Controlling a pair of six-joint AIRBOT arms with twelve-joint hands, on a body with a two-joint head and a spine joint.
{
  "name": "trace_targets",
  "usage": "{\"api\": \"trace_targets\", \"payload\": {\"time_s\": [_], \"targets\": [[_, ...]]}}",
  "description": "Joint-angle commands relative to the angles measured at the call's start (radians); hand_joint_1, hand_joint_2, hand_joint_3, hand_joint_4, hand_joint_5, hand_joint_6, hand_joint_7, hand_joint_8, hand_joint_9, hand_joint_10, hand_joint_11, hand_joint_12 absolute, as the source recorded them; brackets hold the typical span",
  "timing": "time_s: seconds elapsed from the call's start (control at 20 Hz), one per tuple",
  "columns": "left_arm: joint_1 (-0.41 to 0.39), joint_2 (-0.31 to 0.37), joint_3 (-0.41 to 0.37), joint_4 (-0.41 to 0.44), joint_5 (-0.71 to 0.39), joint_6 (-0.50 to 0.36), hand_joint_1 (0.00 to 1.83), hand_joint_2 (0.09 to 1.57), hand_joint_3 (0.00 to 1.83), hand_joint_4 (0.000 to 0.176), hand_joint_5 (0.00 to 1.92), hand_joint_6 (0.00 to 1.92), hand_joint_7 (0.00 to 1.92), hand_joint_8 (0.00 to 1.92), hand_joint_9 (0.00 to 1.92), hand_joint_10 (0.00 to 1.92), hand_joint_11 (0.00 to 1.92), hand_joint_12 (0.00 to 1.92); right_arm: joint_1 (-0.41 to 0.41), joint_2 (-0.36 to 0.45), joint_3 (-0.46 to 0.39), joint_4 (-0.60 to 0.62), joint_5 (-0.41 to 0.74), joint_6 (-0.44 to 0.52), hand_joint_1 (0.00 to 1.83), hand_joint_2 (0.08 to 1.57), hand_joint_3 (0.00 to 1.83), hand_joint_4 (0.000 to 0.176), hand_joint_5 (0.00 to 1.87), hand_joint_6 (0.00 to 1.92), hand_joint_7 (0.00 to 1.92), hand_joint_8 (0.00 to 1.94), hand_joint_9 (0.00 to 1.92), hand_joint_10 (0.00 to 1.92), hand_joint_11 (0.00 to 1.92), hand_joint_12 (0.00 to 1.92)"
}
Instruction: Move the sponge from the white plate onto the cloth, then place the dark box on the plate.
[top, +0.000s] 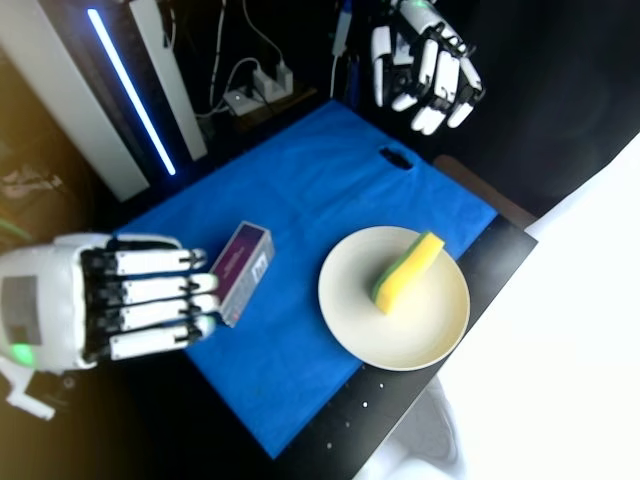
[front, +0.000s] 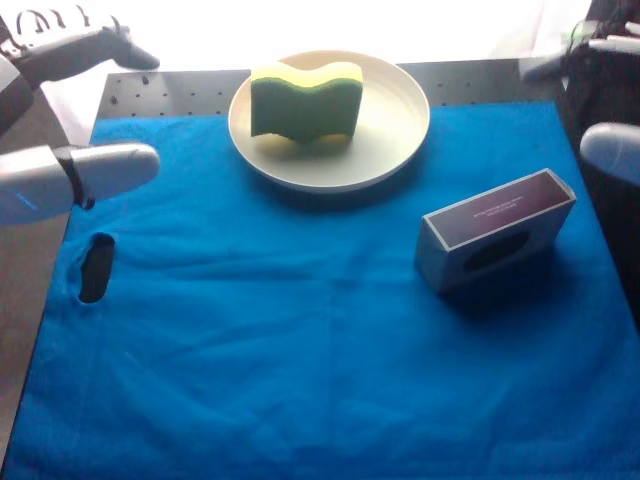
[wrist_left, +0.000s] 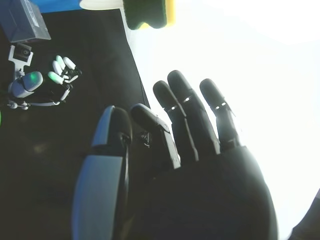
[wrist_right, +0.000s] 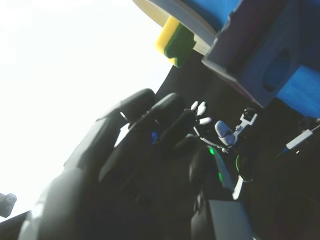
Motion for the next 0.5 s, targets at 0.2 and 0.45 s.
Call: {"api": "trace_targets", "payload": {"time_s": [0.2, 0.45], "targets": [[-0.013, -0.004, 0.010, -0.010, -0.107, -0.009, 0.47, 1.16, 0.01, 0.080, 0.31, 0.00, 0.20, 0.00, 0.10, 0.00, 0.00, 0.29, 0.013, 0.001, 0.003, 0.046, 0.115, 0.005, 0.16, 1.34, 0.00, 0.149, 0.33, 0.00, 0.23, 0.00, 0.13, 0.00, 0.07, 0.05], [-0.181, -0.096, 0.133, 0.059, 0.080, -0.030, 0.55, 1.16, 0.00, 0.083, 0.30, 0.00, 0.20, 0.00, 0.11, 0.00, 0.00, 0.34, 0.013, 0.001, 0.004, 0.045, 0.114, 0.005, 0.17, 1.34, 0.00, 0.140, 0.35, 0.01, 0.25, 0.00, 0.15, 0.01, 0.12, 0.05]]}}
